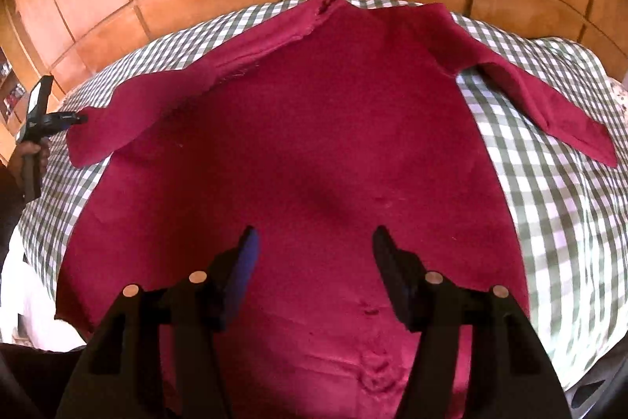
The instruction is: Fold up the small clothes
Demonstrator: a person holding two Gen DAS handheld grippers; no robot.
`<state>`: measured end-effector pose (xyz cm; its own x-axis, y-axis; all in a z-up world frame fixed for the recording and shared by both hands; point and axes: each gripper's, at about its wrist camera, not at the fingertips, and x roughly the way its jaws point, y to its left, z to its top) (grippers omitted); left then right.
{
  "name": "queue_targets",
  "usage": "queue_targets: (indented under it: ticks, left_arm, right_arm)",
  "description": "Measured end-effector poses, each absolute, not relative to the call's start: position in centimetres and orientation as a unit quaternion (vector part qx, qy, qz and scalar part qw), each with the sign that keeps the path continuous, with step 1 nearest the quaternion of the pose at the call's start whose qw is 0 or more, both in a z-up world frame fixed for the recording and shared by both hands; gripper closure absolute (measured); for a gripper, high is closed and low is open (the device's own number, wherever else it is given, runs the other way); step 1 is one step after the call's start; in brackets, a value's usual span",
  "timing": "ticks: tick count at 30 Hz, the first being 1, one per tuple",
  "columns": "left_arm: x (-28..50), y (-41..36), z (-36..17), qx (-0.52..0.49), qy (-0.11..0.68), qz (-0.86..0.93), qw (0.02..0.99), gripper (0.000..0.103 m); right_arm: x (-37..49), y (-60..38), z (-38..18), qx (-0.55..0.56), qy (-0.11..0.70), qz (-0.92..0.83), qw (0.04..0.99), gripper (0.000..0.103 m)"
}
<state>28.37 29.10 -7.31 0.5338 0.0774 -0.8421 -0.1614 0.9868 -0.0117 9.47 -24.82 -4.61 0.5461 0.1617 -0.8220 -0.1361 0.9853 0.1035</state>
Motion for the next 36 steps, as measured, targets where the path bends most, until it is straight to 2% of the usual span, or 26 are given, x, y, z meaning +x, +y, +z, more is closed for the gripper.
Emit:
queue_targets:
  ticks: [11,15,18,19,21,22,23,29,36]
  left_arm:
    - [23.9,38.8,0.5,-0.137,0.338,0.262,0.893,0.098]
    - [23.6,39.7,0.2,-0.131,0.339,0.312,0.878,0.098]
    - [24.3,39.6,-1.5,-0.144,0.373,0.315,0.861,0.096]
    - [23.9,39.5,-2.0,-0.146,0.384,0.311,0.857,0.093]
    - [23.5,38.4,-2.4,-0.149,0.397,0.294,0.857,0.067]
    - [22.9,37.7,-2.5,-0.159,0.397,0.278,0.860,0.040]
    - [21.7,36.4,-2.1,-0.173,0.385,0.246,0.873,0.033]
    - [15.3,27.3,-2.2,-0.185,0.405,0.030,0.895,0.033]
    - [6.6,14.3,-4.4,-0.170,0.477,-0.191,0.841,0.033]
  right_arm:
    - [10.4,-24.1,-7.1,0.028,0.486,0.080,0.870,0.042]
    - [10.3,-24.1,-7.4,0.030,0.483,0.077,0.872,0.039]
    - [10.2,-24.2,-7.4,0.028,0.481,0.077,0.873,0.037]
    - [10.2,-24.3,-7.4,0.029,0.481,0.077,0.873,0.036]
    - [10.2,-24.3,-7.4,0.030,0.480,0.077,0.873,0.035]
    - [10.1,-24.2,-7.4,0.030,0.479,0.077,0.874,0.034]
    - [10.0,-24.3,-7.4,0.030,0.478,0.077,0.874,0.034]
    - [9.4,-26.6,-6.4,0.034,0.467,0.048,0.882,0.033]
    - [6.7,-34.9,-5.6,0.037,0.462,-0.054,0.884,0.029]
